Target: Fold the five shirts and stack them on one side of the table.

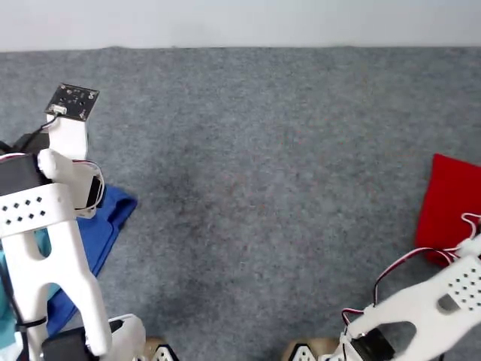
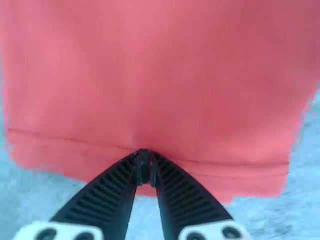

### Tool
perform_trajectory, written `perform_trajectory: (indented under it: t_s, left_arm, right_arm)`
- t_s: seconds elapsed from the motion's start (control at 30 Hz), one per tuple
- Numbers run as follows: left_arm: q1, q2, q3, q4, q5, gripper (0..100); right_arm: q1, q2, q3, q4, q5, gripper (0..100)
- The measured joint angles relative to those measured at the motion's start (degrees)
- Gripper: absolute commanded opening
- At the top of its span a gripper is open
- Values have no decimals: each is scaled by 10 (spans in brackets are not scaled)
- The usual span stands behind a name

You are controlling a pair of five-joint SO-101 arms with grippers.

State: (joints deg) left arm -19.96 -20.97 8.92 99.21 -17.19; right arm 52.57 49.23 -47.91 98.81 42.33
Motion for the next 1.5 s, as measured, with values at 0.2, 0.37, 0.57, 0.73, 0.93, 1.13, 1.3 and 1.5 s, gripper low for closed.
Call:
perform_trajectory:
  t_s: [0.2, 0.37, 0.57, 0.73, 0.93, 1.13, 1.3, 1.5]
  left_arm:
    - [0, 0, 0, 0, 0, 97]
    - [0, 0, 0, 0, 0, 97]
    - [0, 0, 0, 0, 0, 97]
    - [0, 0, 0, 0, 0, 97]
    - [0, 0, 0, 0, 0, 97]
    - [0, 0, 0, 0, 0, 97]
    - [0, 0, 0, 0, 0, 97]
    - [0, 0, 0, 0, 0, 97]
  right_arm:
    - [4, -1, 0, 15, 0, 9]
    - [8, -30, 2, 17, 0, 9]
    - [9, -80, 39, 16, 0, 9]
    - [24, -85, 39, -62, 0, 9]
    - [38, -28, 39, -132, 0, 9]
    - [46, -15, 39, -29, 0, 9]
    - [46, -27, 39, 15, 0, 9]
    - [47, -77, 39, 15, 0, 9]
